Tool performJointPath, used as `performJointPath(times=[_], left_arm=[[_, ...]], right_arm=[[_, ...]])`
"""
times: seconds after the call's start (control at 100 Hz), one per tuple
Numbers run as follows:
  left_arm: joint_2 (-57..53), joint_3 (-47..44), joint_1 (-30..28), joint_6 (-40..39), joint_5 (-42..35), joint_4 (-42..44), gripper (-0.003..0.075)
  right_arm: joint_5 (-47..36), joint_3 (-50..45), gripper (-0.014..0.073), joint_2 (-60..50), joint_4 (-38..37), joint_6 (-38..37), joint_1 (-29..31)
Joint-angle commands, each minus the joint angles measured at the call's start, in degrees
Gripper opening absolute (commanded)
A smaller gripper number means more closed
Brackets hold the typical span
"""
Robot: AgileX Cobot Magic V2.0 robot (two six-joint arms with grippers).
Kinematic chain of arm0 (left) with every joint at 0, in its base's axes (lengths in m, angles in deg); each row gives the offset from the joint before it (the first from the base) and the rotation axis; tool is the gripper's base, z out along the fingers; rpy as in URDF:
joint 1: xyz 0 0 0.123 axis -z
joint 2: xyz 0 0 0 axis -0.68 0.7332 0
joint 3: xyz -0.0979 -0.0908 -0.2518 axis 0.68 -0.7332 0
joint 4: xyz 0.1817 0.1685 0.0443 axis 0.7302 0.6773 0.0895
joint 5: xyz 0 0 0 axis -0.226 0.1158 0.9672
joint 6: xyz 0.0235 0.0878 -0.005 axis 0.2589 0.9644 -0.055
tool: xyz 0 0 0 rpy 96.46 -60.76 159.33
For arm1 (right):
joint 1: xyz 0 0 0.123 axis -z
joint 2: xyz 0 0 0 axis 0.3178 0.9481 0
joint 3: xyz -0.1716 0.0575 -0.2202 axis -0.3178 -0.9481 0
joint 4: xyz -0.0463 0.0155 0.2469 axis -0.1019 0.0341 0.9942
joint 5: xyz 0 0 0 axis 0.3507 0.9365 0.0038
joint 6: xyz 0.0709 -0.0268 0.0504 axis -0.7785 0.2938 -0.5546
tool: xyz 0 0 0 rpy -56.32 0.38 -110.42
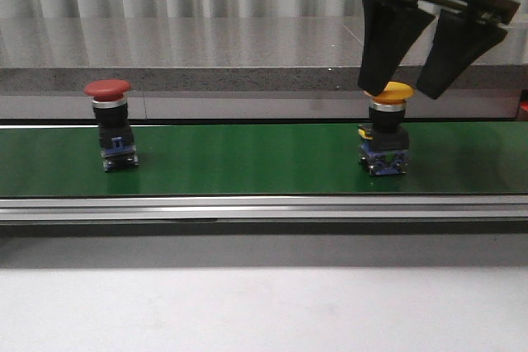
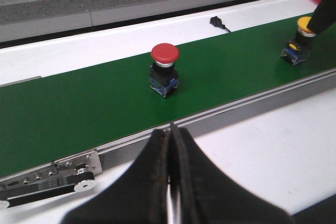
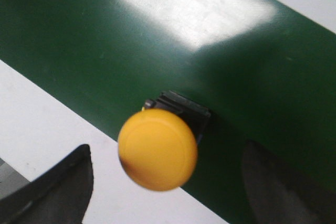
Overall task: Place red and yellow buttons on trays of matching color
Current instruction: 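Lower the right gripper onto the yellow button at the belt's end and grasp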
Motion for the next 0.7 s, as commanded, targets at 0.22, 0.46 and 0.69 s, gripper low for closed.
performJointPath(times=[0.22, 0.46, 0.69], left_arm=[[0.47, 1.37, 0.50, -0.09, -4.16, -1.24, -0.0020], [0.47, 1.37, 0.50, -0.09, -4.16, -1.24, -0.0020], [0.47, 1.37, 0.50, -0.09, -4.16, -1.24, -0.0020]], right_arm=[[-0.49, 1.87, 0.0406, 0.96, 1.35, 1.43, -0.17], [-0.62, 1.87, 0.0204, 0.88, 1.24, 1.43, -0.17], [-0.22, 1.81, 0.0204, -1.30, 1.19, -1.89, 1.08]])
